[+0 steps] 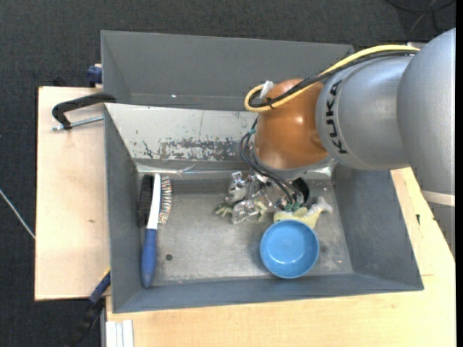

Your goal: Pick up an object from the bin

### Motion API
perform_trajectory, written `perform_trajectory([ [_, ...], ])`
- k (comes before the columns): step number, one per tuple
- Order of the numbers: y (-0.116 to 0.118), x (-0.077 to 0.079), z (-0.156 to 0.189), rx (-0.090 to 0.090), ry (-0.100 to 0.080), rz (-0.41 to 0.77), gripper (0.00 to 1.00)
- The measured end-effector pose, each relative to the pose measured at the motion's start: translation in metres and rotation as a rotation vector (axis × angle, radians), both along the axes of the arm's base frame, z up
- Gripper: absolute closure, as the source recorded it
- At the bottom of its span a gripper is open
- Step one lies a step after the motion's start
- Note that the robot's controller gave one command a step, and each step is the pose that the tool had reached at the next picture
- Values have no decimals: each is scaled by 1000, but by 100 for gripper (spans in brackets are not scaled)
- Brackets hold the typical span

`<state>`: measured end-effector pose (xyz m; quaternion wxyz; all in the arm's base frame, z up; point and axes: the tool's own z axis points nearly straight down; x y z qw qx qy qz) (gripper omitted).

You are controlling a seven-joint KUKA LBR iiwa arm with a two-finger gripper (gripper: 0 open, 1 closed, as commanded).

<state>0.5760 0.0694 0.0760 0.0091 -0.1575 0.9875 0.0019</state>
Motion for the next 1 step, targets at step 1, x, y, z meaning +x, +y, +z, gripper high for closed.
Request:
perform_trajectory([
  [1,16,-8,169,-6,3,175,100],
])
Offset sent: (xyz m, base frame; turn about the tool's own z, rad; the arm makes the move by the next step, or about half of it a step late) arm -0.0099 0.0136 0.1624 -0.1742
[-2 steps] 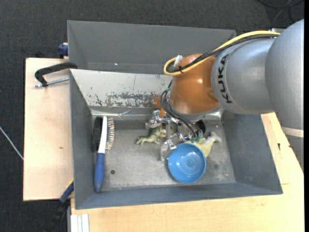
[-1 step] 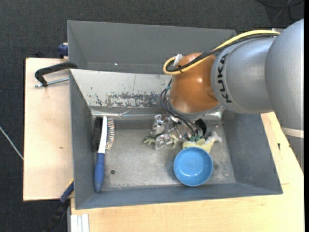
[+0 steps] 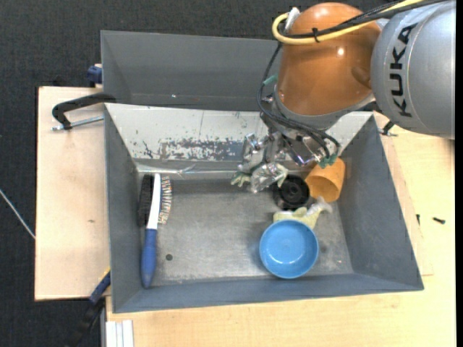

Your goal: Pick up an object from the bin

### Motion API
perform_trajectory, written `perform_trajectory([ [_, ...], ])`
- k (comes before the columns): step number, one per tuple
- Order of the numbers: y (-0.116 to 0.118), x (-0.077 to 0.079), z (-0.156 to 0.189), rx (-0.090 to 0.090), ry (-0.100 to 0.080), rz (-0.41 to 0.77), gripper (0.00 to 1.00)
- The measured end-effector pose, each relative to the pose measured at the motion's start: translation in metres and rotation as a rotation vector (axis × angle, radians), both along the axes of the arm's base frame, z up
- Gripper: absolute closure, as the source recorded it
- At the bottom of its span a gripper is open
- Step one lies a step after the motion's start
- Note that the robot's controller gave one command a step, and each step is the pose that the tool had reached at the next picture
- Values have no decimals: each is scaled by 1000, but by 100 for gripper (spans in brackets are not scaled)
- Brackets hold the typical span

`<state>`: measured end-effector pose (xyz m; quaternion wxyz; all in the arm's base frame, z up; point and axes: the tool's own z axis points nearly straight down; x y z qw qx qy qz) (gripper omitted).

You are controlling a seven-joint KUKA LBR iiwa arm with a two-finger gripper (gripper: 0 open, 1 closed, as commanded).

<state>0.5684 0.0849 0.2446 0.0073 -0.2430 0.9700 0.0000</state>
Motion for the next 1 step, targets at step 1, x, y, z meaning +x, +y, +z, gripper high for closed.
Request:
perform_trajectory([
  [1,-24,-3,-15,-4,12,205,100],
])
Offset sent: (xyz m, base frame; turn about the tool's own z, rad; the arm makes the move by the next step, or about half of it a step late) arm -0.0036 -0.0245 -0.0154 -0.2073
